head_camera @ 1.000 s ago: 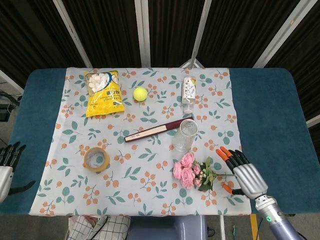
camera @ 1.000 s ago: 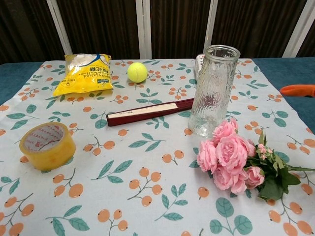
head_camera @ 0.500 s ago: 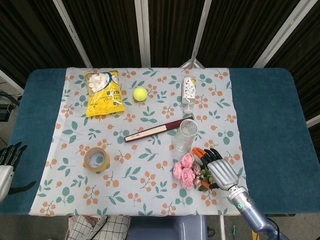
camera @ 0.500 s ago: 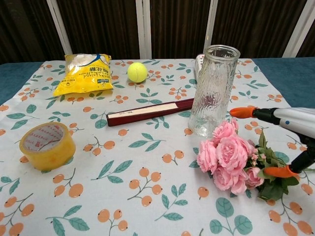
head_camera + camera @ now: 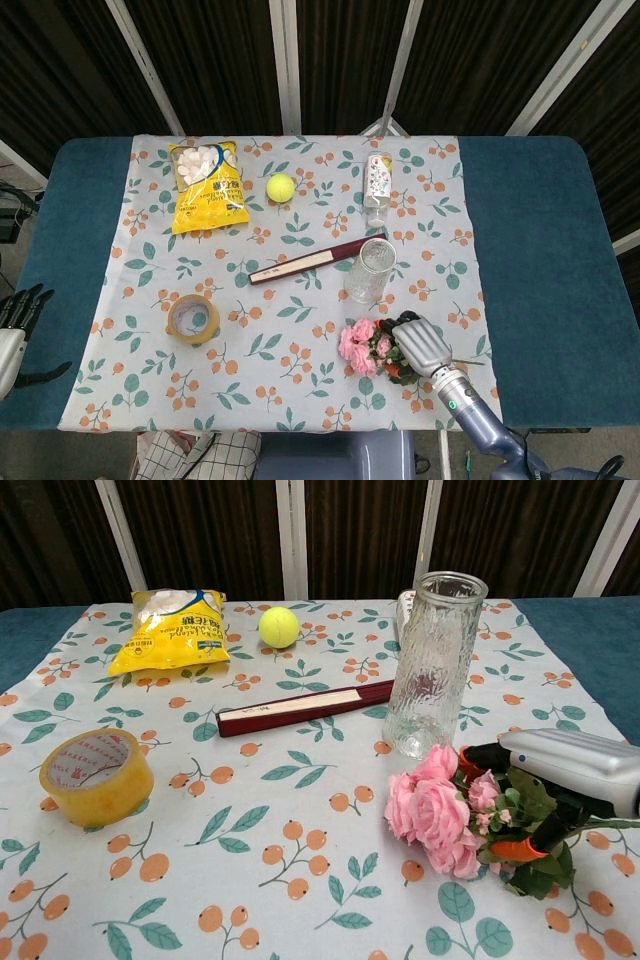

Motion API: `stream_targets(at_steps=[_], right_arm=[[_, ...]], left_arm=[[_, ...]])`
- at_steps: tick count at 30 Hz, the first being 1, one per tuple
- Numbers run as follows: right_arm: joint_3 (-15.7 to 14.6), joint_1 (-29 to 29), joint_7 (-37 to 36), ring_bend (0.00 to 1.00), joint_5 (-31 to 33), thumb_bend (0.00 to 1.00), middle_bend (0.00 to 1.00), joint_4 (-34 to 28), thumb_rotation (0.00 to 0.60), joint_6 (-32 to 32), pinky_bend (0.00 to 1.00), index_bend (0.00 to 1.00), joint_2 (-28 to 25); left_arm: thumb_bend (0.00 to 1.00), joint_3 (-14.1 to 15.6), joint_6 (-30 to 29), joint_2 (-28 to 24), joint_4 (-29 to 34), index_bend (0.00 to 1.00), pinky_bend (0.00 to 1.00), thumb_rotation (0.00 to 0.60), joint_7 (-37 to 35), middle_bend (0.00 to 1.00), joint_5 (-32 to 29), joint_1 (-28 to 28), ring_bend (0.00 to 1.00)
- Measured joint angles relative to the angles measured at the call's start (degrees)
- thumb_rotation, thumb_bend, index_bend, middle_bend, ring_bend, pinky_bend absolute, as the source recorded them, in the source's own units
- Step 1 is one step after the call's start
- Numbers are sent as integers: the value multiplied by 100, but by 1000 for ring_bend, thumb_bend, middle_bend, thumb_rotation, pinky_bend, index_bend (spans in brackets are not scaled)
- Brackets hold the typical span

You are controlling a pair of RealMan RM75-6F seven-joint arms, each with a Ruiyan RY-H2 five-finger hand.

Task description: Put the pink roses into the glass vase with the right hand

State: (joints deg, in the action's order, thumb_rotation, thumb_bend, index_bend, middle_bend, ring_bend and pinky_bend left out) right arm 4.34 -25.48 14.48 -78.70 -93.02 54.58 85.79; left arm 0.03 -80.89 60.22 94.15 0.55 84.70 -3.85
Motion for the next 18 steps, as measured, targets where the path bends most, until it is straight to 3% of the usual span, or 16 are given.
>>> stream_targets(at_steps=[8, 18], right_arm=[[-25, 12, -210, 507, -295, 399, 507, -46, 600, 305, 395, 481, -58], [224, 127, -809, 507, -584, 399, 507, -715, 600, 995, 397, 481, -805]], left_arm=[[0, 13, 17, -20, 17, 0, 0, 600, -42, 0, -12, -1, 0], [0, 15, 36, -29, 56, 0, 0, 600, -71, 0, -41, -5, 0]])
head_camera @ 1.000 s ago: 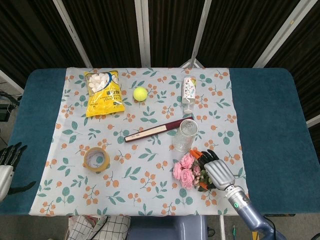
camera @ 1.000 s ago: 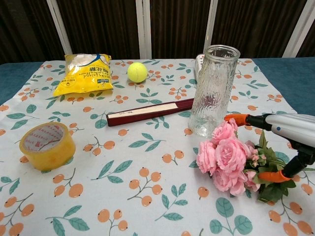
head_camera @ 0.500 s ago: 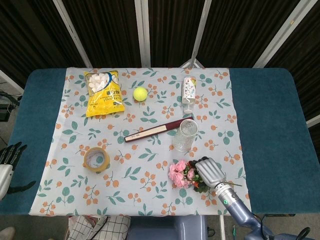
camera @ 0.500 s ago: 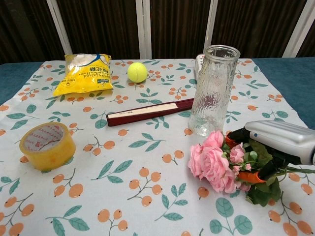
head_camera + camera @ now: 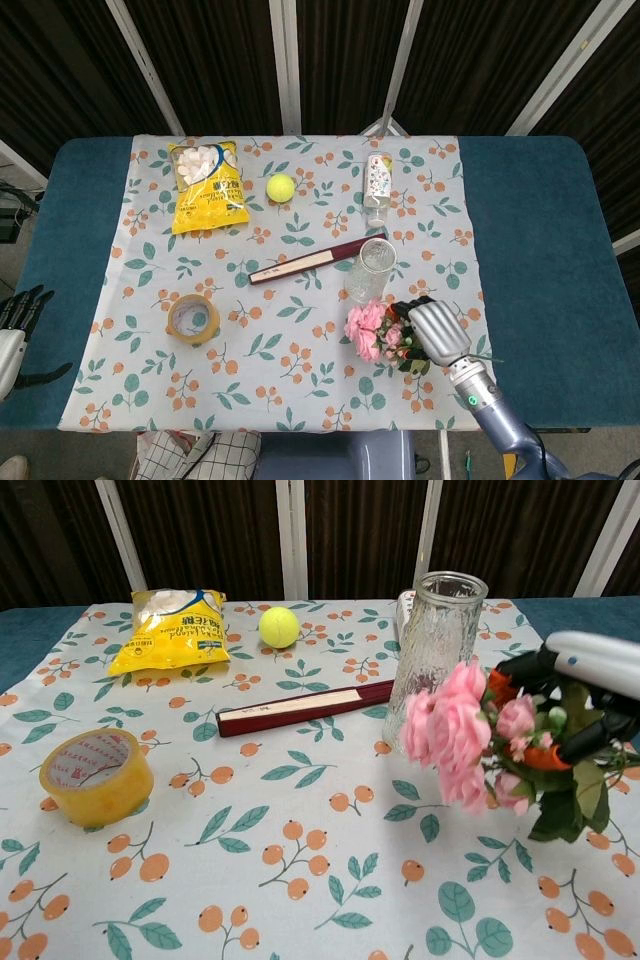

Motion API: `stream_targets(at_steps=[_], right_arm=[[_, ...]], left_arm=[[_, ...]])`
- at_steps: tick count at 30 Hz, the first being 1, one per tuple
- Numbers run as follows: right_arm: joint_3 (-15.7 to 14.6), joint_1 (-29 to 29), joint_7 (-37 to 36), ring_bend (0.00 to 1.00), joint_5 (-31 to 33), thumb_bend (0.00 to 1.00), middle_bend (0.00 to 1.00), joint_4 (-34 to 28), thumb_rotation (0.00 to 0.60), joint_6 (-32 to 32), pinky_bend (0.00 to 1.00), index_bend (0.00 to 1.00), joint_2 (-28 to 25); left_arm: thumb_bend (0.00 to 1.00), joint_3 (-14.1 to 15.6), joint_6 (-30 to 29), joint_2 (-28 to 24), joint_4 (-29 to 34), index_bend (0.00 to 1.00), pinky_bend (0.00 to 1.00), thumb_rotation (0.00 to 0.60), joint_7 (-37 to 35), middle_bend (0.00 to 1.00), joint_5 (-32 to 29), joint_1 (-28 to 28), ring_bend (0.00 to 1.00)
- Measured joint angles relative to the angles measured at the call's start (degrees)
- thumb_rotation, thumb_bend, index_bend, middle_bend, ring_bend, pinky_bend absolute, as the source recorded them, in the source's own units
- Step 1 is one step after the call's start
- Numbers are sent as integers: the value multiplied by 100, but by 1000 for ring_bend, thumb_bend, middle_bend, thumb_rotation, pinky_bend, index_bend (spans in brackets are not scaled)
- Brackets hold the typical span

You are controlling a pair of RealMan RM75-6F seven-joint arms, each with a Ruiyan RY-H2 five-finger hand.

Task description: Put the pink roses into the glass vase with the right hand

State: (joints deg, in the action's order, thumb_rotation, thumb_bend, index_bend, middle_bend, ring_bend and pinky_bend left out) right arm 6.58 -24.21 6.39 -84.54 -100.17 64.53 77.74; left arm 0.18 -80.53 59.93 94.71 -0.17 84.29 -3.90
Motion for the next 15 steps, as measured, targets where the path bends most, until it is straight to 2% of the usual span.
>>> stream_targets(at_steps=[8, 15], right_arm=[[623, 136, -857, 507, 305, 399, 507, -459, 600, 507, 397, 481, -628], [1443, 223, -1792, 507, 889, 399, 507, -800, 600, 947, 397, 481, -1018]], left_arm=[[0, 3, -19, 13, 23, 0, 0, 600, 19, 0, 3, 6, 0], [0, 3, -28, 25, 56, 0, 0, 600, 73, 0, 2, 6, 0]])
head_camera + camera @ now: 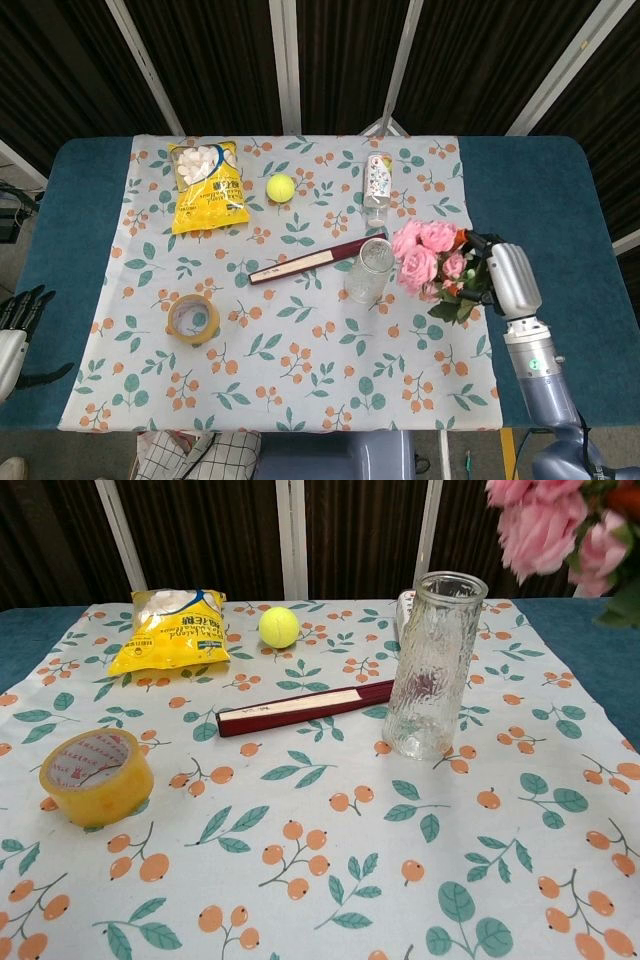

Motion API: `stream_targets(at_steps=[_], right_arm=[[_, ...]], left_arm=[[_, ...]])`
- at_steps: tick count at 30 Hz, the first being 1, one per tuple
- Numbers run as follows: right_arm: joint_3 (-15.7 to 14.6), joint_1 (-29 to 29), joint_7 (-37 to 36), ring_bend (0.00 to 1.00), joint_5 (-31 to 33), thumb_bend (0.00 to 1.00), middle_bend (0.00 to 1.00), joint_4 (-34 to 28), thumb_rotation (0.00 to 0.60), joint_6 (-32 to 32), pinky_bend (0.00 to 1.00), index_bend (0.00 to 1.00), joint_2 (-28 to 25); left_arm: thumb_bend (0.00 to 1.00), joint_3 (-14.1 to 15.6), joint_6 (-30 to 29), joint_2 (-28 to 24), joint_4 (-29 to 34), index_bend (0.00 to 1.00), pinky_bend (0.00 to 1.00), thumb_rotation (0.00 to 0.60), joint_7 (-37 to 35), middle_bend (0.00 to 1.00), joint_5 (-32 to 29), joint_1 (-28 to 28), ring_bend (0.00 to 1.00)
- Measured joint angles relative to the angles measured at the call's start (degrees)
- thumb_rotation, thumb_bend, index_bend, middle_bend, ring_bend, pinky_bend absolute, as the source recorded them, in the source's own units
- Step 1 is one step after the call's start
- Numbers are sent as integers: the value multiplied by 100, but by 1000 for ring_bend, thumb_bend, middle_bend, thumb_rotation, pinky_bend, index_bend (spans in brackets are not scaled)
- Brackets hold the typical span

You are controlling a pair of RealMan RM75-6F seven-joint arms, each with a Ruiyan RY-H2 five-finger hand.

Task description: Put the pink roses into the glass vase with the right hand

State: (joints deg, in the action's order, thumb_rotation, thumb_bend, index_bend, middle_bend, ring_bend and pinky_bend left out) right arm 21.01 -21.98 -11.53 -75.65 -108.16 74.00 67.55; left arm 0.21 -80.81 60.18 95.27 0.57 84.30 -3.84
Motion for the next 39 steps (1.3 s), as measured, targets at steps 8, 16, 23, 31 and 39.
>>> stream_targets(at_steps=[8, 16, 23, 31, 39], right_arm=[[1104, -60, -1286, 507, 995, 399, 507, -382, 600, 299, 397, 481, -85], [1698, -413, -1914, 507, 1635, 399, 507, -449, 600, 610, 397, 481, 534], [1891, -862, -2082, 507, 1822, 399, 507, -196, 600, 843, 397, 477, 1293], [2119, -1369, -2259, 507, 1841, 400, 507, 236, 600, 1138, 396, 466, 2087], [2191, -1768, -2429, 507, 1806, 399, 507, 876, 600, 1305, 397, 467, 2780]], left_arm=[[0, -8, 14, 33, 37, 0, 0, 600, 111, 0, -36, -12, 0], [0, -24, 65, 34, 52, 0, 0, 600, 120, 0, -89, -37, 0], [0, -24, 109, 12, 42, 0, 0, 600, 36, 0, -121, -47, 0], [0, -5, 167, -26, 31, 0, 0, 600, -76, 0, -107, -68, 0], [0, 0, 207, -49, 34, 0, 0, 600, -106, 0, -125, -83, 0]])
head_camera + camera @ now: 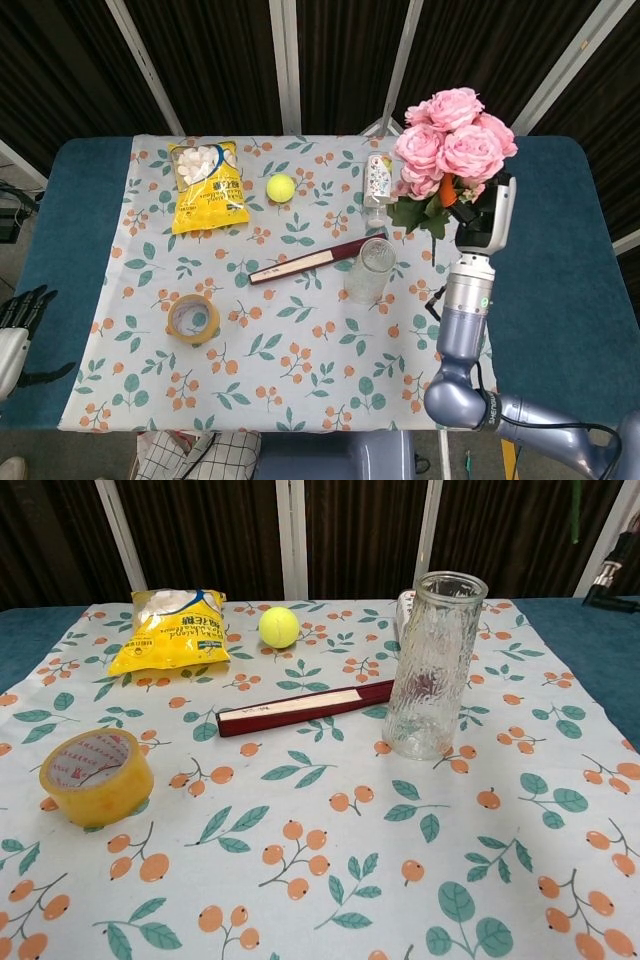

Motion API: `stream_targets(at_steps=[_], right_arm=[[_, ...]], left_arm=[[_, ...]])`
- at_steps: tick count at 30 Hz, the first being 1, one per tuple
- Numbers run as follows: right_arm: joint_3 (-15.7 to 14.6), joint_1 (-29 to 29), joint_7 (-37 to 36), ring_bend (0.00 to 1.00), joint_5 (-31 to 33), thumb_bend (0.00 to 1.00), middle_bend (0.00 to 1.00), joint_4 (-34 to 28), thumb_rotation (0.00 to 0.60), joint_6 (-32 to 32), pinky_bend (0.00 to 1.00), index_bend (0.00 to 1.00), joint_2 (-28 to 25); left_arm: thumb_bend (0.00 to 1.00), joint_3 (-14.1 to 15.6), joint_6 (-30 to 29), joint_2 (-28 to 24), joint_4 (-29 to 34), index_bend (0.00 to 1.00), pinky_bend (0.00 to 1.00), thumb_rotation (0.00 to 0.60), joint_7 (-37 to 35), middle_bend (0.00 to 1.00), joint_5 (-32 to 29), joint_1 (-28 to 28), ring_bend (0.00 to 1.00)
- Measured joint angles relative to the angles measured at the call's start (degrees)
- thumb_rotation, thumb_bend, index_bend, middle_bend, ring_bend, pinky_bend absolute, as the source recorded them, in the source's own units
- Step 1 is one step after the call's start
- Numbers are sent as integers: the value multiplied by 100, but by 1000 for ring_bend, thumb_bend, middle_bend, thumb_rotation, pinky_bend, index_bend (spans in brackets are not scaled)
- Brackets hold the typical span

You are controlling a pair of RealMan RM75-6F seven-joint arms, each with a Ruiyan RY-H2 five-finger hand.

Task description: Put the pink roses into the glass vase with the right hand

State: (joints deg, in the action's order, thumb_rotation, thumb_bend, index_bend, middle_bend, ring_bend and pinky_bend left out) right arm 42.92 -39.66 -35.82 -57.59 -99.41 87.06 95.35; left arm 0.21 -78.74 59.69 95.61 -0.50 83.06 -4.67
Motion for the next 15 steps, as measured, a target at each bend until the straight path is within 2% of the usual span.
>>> stream_targets(at_steps=[15], right_arm=[[152, -642, -230, 507, 91, 399, 507, 997, 600, -211, 397, 465, 833]], left_arm=[[0, 16, 87, -32, 34, 0, 0, 600, -14, 0, -34, -32, 0]])
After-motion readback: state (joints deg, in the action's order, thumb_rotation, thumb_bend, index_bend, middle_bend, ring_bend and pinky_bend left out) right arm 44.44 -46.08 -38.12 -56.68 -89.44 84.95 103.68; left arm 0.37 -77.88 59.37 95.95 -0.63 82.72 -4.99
